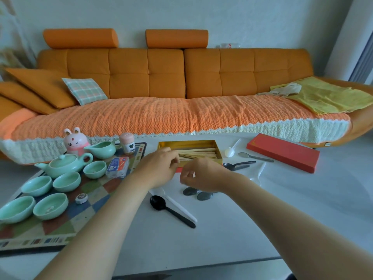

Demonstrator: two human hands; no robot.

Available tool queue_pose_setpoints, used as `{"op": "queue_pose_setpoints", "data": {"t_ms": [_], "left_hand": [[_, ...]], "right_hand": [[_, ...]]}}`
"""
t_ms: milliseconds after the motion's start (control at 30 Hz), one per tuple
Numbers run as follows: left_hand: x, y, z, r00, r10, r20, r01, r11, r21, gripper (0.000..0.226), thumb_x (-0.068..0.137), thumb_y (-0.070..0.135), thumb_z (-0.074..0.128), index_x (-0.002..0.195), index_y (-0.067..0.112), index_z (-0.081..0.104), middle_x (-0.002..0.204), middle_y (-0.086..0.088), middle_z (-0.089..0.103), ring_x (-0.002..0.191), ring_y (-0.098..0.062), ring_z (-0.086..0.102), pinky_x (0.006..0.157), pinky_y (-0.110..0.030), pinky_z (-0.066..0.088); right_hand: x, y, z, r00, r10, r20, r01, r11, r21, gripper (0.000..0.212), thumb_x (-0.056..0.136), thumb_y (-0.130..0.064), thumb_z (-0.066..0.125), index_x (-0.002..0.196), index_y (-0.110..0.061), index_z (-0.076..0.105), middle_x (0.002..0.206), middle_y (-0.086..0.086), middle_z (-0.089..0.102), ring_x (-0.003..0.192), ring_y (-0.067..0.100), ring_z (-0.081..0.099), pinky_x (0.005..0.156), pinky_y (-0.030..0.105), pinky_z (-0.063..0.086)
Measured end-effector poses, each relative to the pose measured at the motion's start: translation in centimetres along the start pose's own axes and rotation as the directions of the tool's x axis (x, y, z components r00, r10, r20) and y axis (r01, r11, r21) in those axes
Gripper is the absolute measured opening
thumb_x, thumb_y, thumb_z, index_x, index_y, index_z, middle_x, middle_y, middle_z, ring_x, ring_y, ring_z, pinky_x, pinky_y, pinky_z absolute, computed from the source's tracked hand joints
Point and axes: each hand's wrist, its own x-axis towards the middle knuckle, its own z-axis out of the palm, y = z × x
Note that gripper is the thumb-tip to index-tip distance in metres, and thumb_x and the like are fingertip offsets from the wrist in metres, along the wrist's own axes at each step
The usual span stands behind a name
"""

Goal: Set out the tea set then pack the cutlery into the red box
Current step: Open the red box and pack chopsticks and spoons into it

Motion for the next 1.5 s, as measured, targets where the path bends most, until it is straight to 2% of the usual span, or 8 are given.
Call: {"op": "queue_pose_setpoints", "data": {"t_ms": [200,433,633,833,933,1100,1267,1500], "left_hand": [[-2.7,-1.9,-0.5,0.966,-0.127,0.225,0.137,0.99,-0.03,0.008,0.092,0.035,0.058,0.099,0.037,0.062,0.104,0.012,0.05,0.093,-0.01,0.054,0.085,-0.033,0.049],[-4.6,-3.7,-0.8,0.931,-0.176,0.319,0.205,0.977,-0.059,0.017,0.094,0.028,0.056,0.101,0.038,0.067,0.107,0.013,0.055,0.096,-0.005,0.054,0.089,-0.03,0.049],[-4.3,-4.6,-0.9,0.972,-0.184,0.146,0.208,0.963,-0.172,0.019,0.093,0.016,0.061,0.086,0.033,0.065,0.093,0.013,0.063,0.082,-0.003,0.057,0.068,-0.02,0.042],[-2.0,-4.2,-0.8,0.966,-0.145,-0.213,0.092,0.967,-0.238,0.013,0.092,0.013,0.062,0.09,0.024,0.067,0.096,0.011,0.06,0.08,-0.006,0.055,0.071,-0.03,0.048],[-0.7,-3.7,0.0,0.943,-0.113,-0.314,0.066,0.985,-0.157,0.016,0.093,0.015,0.059,0.1,0.026,0.068,0.103,0.012,0.06,0.089,-0.009,0.053,0.068,-0.03,0.043],[1.8,-3.6,1.5,0.951,-0.082,-0.297,0.048,0.991,-0.121,0.034,0.095,0.016,0.055,0.128,0.025,0.059,0.122,0.005,0.055,0.118,-0.02,0.046,0.091,-0.039,0.046],[3.3,-4.0,2.3,0.976,-0.111,-0.186,0.093,0.99,-0.104,0.042,0.099,0.028,0.05,0.141,0.024,0.048,0.14,0.005,0.049,0.13,-0.019,0.041,0.103,-0.038,0.037],[4.2,-4.6,3.4,0.995,-0.089,-0.036,0.089,0.996,-0.019,0.055,0.102,0.045,0.038,0.152,0.025,0.03,0.159,0.006,0.029,0.146,-0.016,0.024,0.115,-0.041,0.022]], "right_hand": [[-0.1,-2.3,1.7,0.98,0.02,0.196,-0.015,1.0,-0.027,0.03,0.088,-0.055,0.059,0.092,-0.029,0.073,0.095,-0.011,0.07,0.087,0.011,0.062,0.079,0.033,0.055],[0.4,-3.4,2.3,0.983,0.012,0.185,-0.007,1.0,-0.027,0.025,0.091,-0.043,0.057,0.097,-0.025,0.073,0.101,-0.008,0.072,0.093,0.014,0.064,0.085,0.037,0.056],[1.1,-2.7,2.1,0.985,0.042,0.165,-0.053,0.997,0.063,0.021,0.093,-0.034,0.052,0.095,-0.025,0.071,0.097,-0.005,0.071,0.086,0.016,0.066,0.081,0.04,0.058],[2.4,-0.7,-0.4,0.993,0.095,0.073,-0.112,0.952,0.286,0.023,0.103,-0.016,0.044,0.113,-0.017,0.064,0.084,-0.004,0.072,0.063,0.015,0.067,0.063,0.03,0.056],[3.3,0.7,-1.1,0.988,0.147,-0.046,-0.132,0.961,0.242,0.027,0.102,-0.014,0.046,0.115,-0.018,0.068,0.083,-0.007,0.069,0.056,0.009,0.054,0.054,0.022,0.047],[5.1,3.1,-1.1,0.952,0.252,-0.176,-0.213,0.954,0.212,0.036,0.102,-0.013,0.04,0.123,-0.025,0.066,0.102,0.002,0.069,0.074,0.023,0.063,0.064,0.037,0.053],[7.5,5.3,-0.6,0.919,0.216,-0.329,-0.213,0.976,0.045,0.038,0.101,-0.008,0.043,0.126,-0.024,0.067,0.109,0.003,0.062,0.096,0.025,0.06,0.082,0.037,0.051],[9.9,6.9,-0.1,0.934,0.296,-0.202,-0.318,0.944,-0.085,0.05,0.094,0.002,0.045,0.122,-0.033,0.067,0.124,0.003,0.06,0.095,0.021,0.063,0.079,0.034,0.056]]}}
